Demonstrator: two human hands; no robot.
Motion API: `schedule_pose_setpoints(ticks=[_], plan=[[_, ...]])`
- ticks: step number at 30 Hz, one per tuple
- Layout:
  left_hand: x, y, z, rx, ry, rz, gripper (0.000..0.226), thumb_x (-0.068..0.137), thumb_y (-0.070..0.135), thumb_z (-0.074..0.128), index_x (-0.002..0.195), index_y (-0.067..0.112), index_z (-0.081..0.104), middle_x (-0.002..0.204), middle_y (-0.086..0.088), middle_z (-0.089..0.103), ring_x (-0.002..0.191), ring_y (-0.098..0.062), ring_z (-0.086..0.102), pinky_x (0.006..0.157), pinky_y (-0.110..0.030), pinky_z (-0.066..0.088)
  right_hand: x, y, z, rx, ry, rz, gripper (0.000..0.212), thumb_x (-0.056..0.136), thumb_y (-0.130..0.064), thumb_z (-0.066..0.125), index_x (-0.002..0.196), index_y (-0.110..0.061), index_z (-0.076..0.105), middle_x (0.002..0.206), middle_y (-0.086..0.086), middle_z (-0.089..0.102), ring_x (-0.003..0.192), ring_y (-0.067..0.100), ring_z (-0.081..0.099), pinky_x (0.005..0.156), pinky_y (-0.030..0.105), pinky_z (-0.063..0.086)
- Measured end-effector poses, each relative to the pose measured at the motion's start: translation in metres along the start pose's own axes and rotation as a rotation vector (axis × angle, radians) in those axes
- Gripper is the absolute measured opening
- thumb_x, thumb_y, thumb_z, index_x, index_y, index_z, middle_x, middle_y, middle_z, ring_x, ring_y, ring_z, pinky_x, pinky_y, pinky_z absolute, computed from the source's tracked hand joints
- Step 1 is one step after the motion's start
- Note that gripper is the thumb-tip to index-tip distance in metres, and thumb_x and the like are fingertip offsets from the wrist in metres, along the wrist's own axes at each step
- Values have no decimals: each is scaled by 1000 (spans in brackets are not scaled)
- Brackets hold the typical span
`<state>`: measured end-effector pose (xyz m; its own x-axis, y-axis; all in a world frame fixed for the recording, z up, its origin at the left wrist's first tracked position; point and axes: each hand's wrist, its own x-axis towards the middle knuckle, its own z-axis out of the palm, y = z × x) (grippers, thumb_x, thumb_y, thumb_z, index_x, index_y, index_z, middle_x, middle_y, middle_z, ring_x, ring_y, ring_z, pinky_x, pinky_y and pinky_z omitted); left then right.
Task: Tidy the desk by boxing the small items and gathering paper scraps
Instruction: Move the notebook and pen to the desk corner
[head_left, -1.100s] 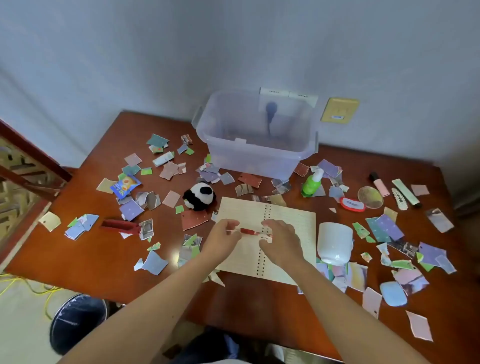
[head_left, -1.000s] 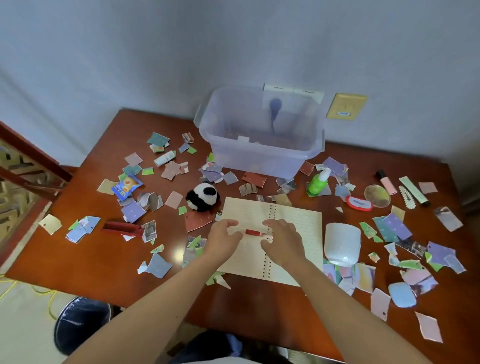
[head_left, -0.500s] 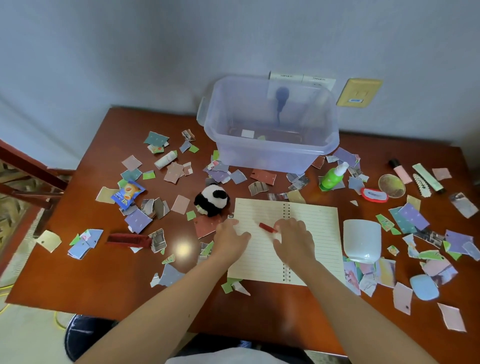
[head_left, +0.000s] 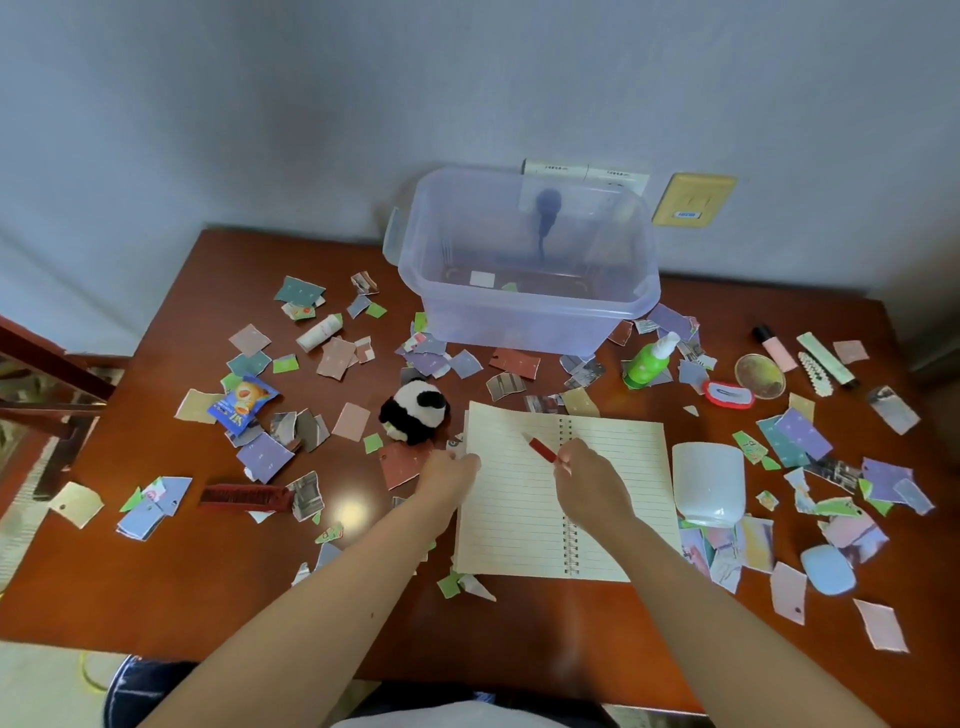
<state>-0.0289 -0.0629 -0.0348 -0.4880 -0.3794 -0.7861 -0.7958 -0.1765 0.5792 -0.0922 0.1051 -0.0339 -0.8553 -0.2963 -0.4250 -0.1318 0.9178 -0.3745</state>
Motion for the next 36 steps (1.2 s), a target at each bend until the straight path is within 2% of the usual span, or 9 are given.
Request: schedule_pose_setpoints(ticks=[2, 4, 6, 9, 17, 23, 29, 33, 36], plan=[[5, 1, -2, -12, 27, -57, 11, 95, 15, 50, 85, 9, 49, 68, -2, 38, 55, -13, 33, 49, -26, 25, 0, 3, -1, 18, -14, 3, 9, 102, -24, 42, 106, -18, 47, 121, 7, 62, 84, 20, 61, 76, 36, 57], [7, 0, -4, -37, 24, -81, 14, 94, 17, 52, 101, 6, 53, 70, -4, 45, 58, -14, 41, 52, -24, 28, 0, 6, -2, 35, -29, 9, 8, 102, -26, 41, 104, -19, 45, 120, 7, 62, 81, 19, 59, 76, 38, 57], [9, -2, -3, -47, 18, -95, 45, 93, 20, 53, 130, -5, 49, 100, -13, 61, 92, -24, 60, 68, -28, 35, 0, 8, -4, 70, -45, 23, 9, 102, -27, 41, 105, -19, 45, 119, 7, 62, 82, 19, 58, 76, 39, 57], [4, -3, -1, -2, 19, -103, 53, 93, 21, 54, 138, -4, 40, 137, -22, 50, 121, -30, 52, 81, -35, 40, -1, 10, -7, 118, -82, 34, 11, 102, -29, 43, 106, -20, 46, 121, 4, 61, 84, 19, 61, 74, 38, 58], [-19, 4, 13, 52, 44, 110, 28, 79, 39, 61, 76, 12, 59, 90, -6, 63, 86, -25, 60, 76, -36, 47, -4, 14, -20, 233, -175, 57, 11, 102, -27, 42, 109, -18, 45, 108, 1, 56, 85, 20, 56, 79, 37, 52], [-51, 27, 51, 58, -56, 267, 30, 89, 39, 60, 81, 12, 50, 77, -2, 51, 69, -18, 52, 64, -31, 42, -7, 26, -43, 498, -233, 144, 12, 102, -20, 35, 107, -18, 46, 89, 1, 64, 76, 19, 61, 50, 24, 39], [-67, 44, 103, -58, -133, 237, 30, 95, 44, 48, 85, 18, 57, 91, -9, 66, 78, -24, 61, 69, -32, 45, -12, 52, -76, 833, -176, 269, 43, 97, -44, 41, 109, -7, 60, 84, 27, 55, 66, 22, 46, 54, 26, 35], [-66, 36, 122, 53, -136, 265, 21, 92, 22, 49, 73, 12, 51, 77, -12, 50, 70, -22, 45, 66, -30, 35, -17, 67, -86, 788, -59, 250, 39, 96, -48, 45, 96, -14, 62, 90, 18, 61, 78, 26, 54, 60, 28, 38], [-63, 30, 128, 150, -104, 220, 26, 92, 20, 48, 113, 8, 58, 116, -11, 58, 94, -24, 55, 73, -28, 39, -15, 79, -83, 633, 69, 171, 22, 92, -30, 57, 86, -10, 52, 76, 4, 54, 79, 26, 53, 59, 25, 35]])
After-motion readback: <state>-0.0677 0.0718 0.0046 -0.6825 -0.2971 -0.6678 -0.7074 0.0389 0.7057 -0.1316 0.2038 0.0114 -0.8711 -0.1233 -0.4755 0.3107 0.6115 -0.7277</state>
